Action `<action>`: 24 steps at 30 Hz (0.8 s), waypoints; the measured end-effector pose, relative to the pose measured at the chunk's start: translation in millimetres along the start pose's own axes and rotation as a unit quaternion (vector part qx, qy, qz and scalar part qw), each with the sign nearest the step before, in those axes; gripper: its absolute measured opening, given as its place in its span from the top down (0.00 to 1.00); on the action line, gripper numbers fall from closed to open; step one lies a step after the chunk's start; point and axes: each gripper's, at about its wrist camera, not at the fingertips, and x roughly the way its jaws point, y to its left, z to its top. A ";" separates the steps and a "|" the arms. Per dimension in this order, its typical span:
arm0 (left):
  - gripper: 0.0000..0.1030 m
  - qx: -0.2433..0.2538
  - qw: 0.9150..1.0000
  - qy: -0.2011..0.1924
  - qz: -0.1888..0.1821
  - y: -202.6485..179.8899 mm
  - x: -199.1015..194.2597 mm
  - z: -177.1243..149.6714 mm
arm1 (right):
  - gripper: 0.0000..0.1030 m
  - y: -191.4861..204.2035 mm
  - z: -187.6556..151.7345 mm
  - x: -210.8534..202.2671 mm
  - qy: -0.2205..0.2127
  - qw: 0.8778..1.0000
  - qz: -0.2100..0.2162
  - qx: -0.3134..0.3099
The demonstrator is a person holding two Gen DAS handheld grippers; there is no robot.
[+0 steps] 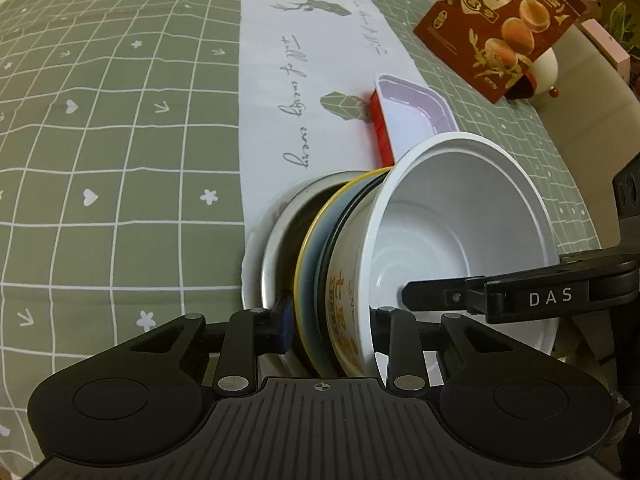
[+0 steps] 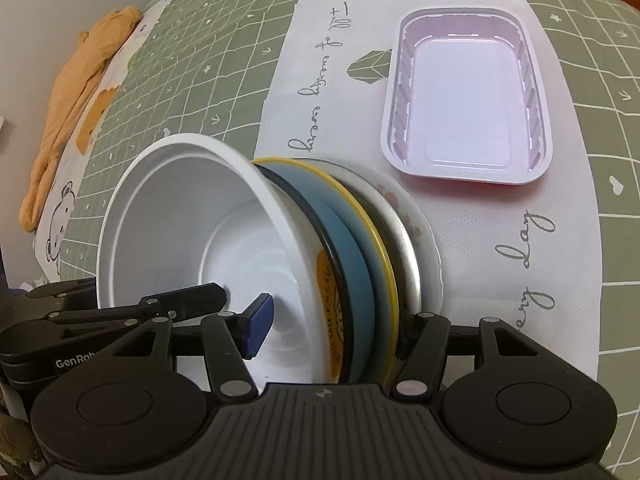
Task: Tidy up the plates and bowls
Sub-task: 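Lower the bowl stack onto the steel bowl and open both grippers, then move both grippers to the pink tray and close on its rim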
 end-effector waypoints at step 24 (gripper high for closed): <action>0.76 0.016 0.996 -0.088 0.027 -9.1 -52.9 25.5 | 0.44 25.2 2.1 -63.5 -0.111 0.988 -0.068 -0.079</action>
